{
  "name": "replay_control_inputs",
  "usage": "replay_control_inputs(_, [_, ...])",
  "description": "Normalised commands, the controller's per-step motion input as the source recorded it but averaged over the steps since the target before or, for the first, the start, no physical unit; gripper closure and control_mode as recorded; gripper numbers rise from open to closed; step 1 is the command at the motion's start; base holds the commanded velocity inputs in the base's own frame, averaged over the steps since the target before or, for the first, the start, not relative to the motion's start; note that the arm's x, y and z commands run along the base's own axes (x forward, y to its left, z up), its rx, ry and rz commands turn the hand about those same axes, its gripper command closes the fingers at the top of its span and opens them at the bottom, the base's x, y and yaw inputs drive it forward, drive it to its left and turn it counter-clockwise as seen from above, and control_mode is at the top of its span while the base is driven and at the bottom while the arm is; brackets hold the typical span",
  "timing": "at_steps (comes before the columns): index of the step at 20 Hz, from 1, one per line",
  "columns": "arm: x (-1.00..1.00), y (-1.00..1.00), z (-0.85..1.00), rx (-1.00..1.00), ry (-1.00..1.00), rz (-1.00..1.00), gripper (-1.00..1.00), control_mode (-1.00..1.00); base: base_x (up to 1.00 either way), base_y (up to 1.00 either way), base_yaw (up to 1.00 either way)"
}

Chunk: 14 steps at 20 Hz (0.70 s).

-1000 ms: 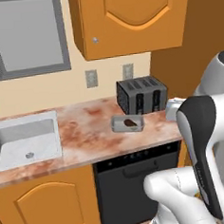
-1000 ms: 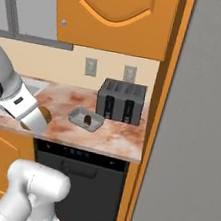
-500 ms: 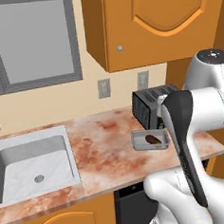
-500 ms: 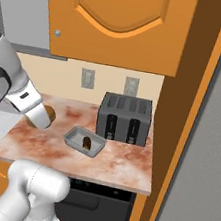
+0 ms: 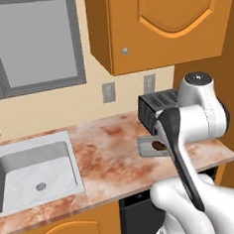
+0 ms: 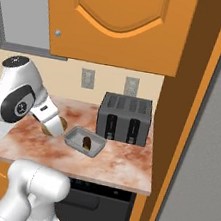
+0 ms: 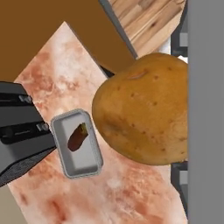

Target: Take the potato and sweet potato out of the freezer and place them in the tupperware container on the counter. Then put the tupperware containing the vegetables back in the freezer.

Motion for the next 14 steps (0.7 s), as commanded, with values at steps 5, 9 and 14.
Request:
replay_control_inputs(5, [0.79, 0.0, -0.73, 0.0, 0.0, 0.07, 1.0, -1.0, 0.0, 0.0, 0.0])
replay_control_inputs(9, [0.95, 0.0, -0.58, 0.0, 0.0, 0.08, 1.0, -1.0, 0.0, 0.0, 0.0])
replay_control_inputs(14, [0.82, 0.03, -0.47, 0.0, 0.01, 0.07, 1.0, -1.0, 0.0, 0.0, 0.0])
